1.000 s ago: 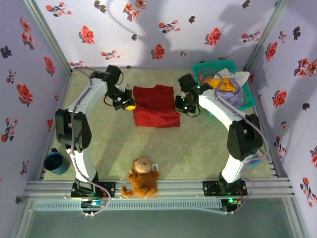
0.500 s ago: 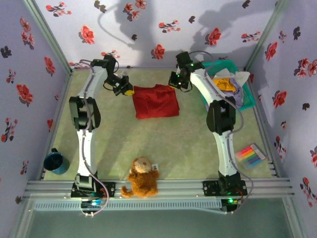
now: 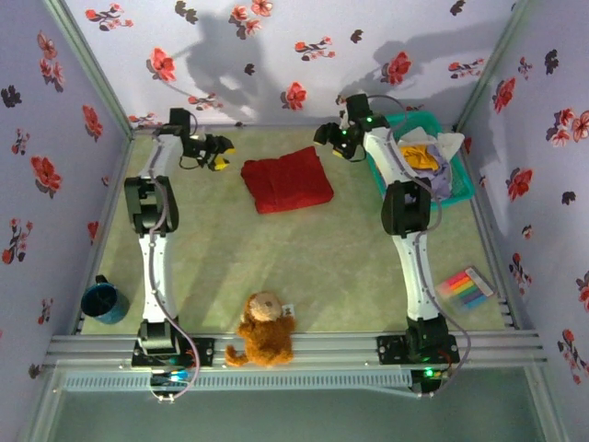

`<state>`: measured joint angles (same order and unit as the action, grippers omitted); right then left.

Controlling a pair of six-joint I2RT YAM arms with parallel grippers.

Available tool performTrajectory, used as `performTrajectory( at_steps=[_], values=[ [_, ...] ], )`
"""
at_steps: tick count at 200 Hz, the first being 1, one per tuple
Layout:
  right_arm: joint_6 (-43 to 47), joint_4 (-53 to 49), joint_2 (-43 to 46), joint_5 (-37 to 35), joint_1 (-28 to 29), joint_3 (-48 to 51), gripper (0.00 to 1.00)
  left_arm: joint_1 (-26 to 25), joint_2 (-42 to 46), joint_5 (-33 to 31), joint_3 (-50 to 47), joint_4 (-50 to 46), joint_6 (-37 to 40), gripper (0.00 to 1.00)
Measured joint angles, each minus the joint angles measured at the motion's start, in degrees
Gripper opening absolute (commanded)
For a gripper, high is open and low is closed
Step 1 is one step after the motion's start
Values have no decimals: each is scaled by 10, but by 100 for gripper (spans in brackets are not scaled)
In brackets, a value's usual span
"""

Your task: Fold and stack the t-shirts

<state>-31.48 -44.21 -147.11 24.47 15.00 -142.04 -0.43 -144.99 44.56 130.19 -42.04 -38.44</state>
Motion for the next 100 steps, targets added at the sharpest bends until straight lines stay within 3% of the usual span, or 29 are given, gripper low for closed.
performTrajectory(
  at_steps=[49,100],
  values=[
    [11,25,108,2,40,132,66,-30,170,-16,-184,93,-32,48],
    [7,54,113,5,79,224,62,-115,251,-102,-283,34,38,53]
  ],
)
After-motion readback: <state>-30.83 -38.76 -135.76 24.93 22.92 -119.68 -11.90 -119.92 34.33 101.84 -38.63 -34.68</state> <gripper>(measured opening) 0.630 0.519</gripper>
